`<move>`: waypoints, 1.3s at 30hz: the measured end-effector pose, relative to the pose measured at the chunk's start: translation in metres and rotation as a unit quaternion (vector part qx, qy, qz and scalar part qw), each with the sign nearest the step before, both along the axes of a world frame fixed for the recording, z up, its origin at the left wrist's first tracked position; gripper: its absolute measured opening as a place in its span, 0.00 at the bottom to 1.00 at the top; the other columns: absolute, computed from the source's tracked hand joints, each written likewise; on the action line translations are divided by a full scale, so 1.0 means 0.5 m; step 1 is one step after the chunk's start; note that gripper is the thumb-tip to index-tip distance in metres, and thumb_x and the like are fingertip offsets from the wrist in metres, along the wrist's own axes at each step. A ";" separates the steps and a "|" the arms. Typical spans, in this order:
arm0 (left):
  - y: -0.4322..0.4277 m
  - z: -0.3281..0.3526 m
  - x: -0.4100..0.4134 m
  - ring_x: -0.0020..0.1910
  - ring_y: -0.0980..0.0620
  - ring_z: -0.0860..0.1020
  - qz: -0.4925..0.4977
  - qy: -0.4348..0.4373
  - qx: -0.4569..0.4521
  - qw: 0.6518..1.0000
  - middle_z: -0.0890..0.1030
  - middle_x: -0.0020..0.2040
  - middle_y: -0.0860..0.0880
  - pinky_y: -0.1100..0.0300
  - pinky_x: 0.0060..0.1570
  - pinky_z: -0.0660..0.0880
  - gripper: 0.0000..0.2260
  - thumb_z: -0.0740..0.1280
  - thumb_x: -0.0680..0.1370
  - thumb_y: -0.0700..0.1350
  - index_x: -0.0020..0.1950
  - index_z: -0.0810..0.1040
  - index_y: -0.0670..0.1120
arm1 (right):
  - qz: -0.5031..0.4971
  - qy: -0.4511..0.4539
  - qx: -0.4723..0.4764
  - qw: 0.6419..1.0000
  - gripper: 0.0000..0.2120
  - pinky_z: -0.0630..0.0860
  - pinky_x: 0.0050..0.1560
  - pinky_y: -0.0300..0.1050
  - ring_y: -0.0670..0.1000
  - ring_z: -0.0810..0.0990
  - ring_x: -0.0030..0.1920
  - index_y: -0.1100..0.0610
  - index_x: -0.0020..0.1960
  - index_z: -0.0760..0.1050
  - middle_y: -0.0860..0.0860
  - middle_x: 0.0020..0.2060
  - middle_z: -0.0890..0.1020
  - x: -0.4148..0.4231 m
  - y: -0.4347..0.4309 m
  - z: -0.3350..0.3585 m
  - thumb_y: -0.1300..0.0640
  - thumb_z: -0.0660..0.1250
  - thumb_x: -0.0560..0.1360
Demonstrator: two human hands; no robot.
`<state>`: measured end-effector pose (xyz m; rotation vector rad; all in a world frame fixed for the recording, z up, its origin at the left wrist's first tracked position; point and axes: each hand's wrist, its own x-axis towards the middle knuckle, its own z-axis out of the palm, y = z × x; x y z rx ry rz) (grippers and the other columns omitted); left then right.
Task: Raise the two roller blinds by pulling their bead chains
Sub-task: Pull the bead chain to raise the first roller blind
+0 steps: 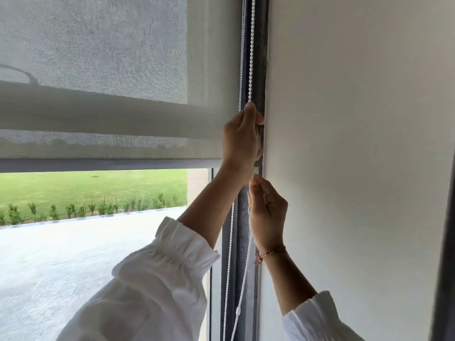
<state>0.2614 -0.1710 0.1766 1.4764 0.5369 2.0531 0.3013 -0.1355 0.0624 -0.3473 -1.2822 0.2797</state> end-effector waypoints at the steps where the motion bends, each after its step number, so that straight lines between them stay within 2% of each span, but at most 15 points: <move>1: 0.001 -0.002 -0.008 0.15 0.58 0.57 -0.016 -0.010 0.015 1.000 0.62 0.18 0.55 0.70 0.17 0.54 0.17 0.56 0.81 0.48 0.32 0.69 0.46 | 0.062 0.018 -0.058 0.996 0.12 0.67 0.31 0.38 0.42 0.68 0.26 0.50 0.33 0.77 0.41 0.23 0.74 0.003 -0.001 0.012 0.52 0.60 0.73; 2: 0.002 -0.002 -0.018 0.15 0.58 0.57 -0.027 -0.016 0.028 0.999 0.62 0.18 0.55 0.70 0.17 0.54 0.17 0.56 0.81 0.47 0.32 0.69 0.46 | 0.103 0.039 -0.101 0.989 0.13 0.68 0.32 0.41 0.45 0.71 0.27 0.48 0.32 0.76 0.42 0.25 0.75 0.010 0.004 0.022 0.52 0.59 0.72; 4: 0.003 -0.008 -0.032 0.15 0.58 0.58 -0.025 -0.008 0.052 0.998 0.62 0.18 0.54 0.70 0.17 0.53 0.17 0.55 0.81 0.47 0.33 0.69 0.45 | 0.123 0.062 -0.139 0.981 0.14 0.75 0.40 0.42 0.48 0.80 0.38 0.49 0.40 0.78 0.49 0.37 0.82 0.024 0.011 0.053 0.50 0.54 0.72; 7: 0.003 -0.032 -0.036 0.15 0.57 0.59 0.013 0.016 0.064 0.998 0.63 0.18 0.53 0.69 0.17 0.55 0.17 0.55 0.81 0.45 0.33 0.69 0.45 | 0.152 0.101 -0.134 0.974 0.17 0.77 0.54 0.47 0.53 0.81 0.51 0.57 0.51 0.76 0.57 0.50 0.81 0.039 0.003 0.124 0.50 0.53 0.74; 10: 0.010 -0.081 -0.035 0.17 0.58 0.58 0.043 0.040 0.046 0.997 0.62 0.19 0.54 0.69 0.19 0.55 0.18 0.55 0.81 0.46 0.31 0.68 0.48 | 0.155 0.117 -0.100 0.976 0.12 0.77 0.55 0.50 0.54 0.81 0.52 0.61 0.55 0.75 0.58 0.51 0.80 0.041 -0.025 0.199 0.58 0.56 0.79; 13: 0.019 -0.157 -0.041 0.18 0.59 0.58 0.068 0.078 0.015 0.995 0.62 0.19 0.55 0.66 0.22 0.55 0.18 0.55 0.81 0.47 0.30 0.68 0.51 | 0.086 0.091 -0.065 0.990 0.10 0.78 0.56 0.53 0.51 0.81 0.50 0.58 0.54 0.77 0.54 0.49 0.82 0.016 -0.051 0.232 0.59 0.59 0.77; 15: 0.024 -0.214 -0.047 0.20 0.59 0.59 0.089 0.103 -0.013 0.991 0.63 0.20 0.55 0.63 0.26 0.55 0.18 0.56 0.80 0.49 0.30 0.69 0.52 | 0.042 0.059 -0.061 0.995 0.13 0.76 0.58 0.55 0.51 0.80 0.53 0.59 0.57 0.76 0.55 0.53 0.82 -0.006 -0.058 0.240 0.58 0.60 0.75; 17: 0.024 -0.265 -0.051 0.21 0.58 0.60 0.095 0.120 -0.040 0.987 0.64 0.21 0.55 0.60 0.27 0.56 0.17 0.57 0.78 0.52 0.29 0.70 0.54 | 0.062 0.035 -0.091 0.993 0.18 0.77 0.57 0.55 0.52 0.79 0.54 0.60 0.62 0.71 0.56 0.57 0.79 -0.018 -0.059 0.254 0.58 0.59 0.74; 19: 0.020 -0.297 -0.055 0.22 0.58 0.61 0.111 0.141 -0.047 0.983 0.66 0.21 0.55 0.60 0.27 0.58 0.16 0.56 0.77 0.53 0.29 0.71 0.55 | 0.111 0.022 -0.129 0.985 0.18 0.79 0.43 0.48 0.49 0.80 0.43 0.61 0.65 0.68 0.55 0.50 0.80 -0.024 -0.058 0.273 0.60 0.59 0.75; 20: 0.019 -0.305 -0.057 0.22 0.58 0.61 0.127 0.156 -0.042 0.979 0.67 0.21 0.55 0.60 0.27 0.59 0.16 0.56 0.77 0.53 0.29 0.71 0.56 | 0.109 0.023 -0.134 0.985 0.15 0.74 0.35 0.44 0.47 0.77 0.35 0.62 0.62 0.71 0.53 0.41 0.81 -0.026 -0.056 0.281 0.61 0.59 0.76; 22: 0.014 -0.302 -0.062 0.22 0.59 0.61 0.144 0.184 -0.031 0.972 0.67 0.20 0.55 0.62 0.25 0.60 0.16 0.56 0.77 0.52 0.30 0.71 0.57 | 0.062 0.045 -0.109 0.991 0.10 0.68 0.32 0.44 0.46 0.70 0.28 0.62 0.52 0.78 0.47 0.27 0.75 -0.033 -0.047 0.288 0.62 0.59 0.76; 26: 0.011 -0.277 -0.068 0.19 0.60 0.60 0.058 0.151 -0.065 0.985 0.64 0.18 0.55 0.69 0.21 0.57 0.19 0.55 0.81 0.45 0.31 0.71 0.53 | 0.011 0.062 -0.049 0.997 0.11 0.67 0.40 0.44 0.44 0.69 0.33 0.61 0.45 0.81 0.41 0.28 0.71 -0.041 -0.037 0.282 0.61 0.59 0.76; 30: 0.009 -0.271 -0.068 0.18 0.60 0.57 0.005 0.124 -0.075 0.989 0.61 0.18 0.56 0.70 0.19 0.55 0.17 0.53 0.81 0.43 0.33 0.70 0.46 | -0.001 0.077 -0.036 0.996 0.11 0.67 0.40 0.46 0.45 0.69 0.32 0.59 0.44 0.81 0.39 0.26 0.70 -0.032 -0.027 0.280 0.60 0.60 0.76; 33: 0.009 -0.267 -0.065 0.18 0.60 0.56 -0.016 0.119 -0.081 0.989 0.61 0.19 0.55 0.71 0.19 0.55 0.18 0.52 0.81 0.45 0.34 0.71 0.46 | -0.003 0.080 -0.027 0.996 0.11 0.65 0.36 0.44 0.45 0.66 0.26 0.58 0.43 0.81 0.40 0.18 0.69 -0.025 -0.028 0.277 0.60 0.60 0.76; 39: 0.011 -0.251 -0.046 0.18 0.60 0.57 -0.030 0.123 -0.088 0.988 0.61 0.18 0.56 0.72 0.20 0.55 0.20 0.52 0.81 0.46 0.31 0.71 0.46 | -0.013 0.089 0.018 0.996 0.11 0.66 0.35 0.43 0.45 0.66 0.26 0.60 0.42 0.80 0.40 0.20 0.70 -0.018 -0.045 0.271 0.61 0.61 0.76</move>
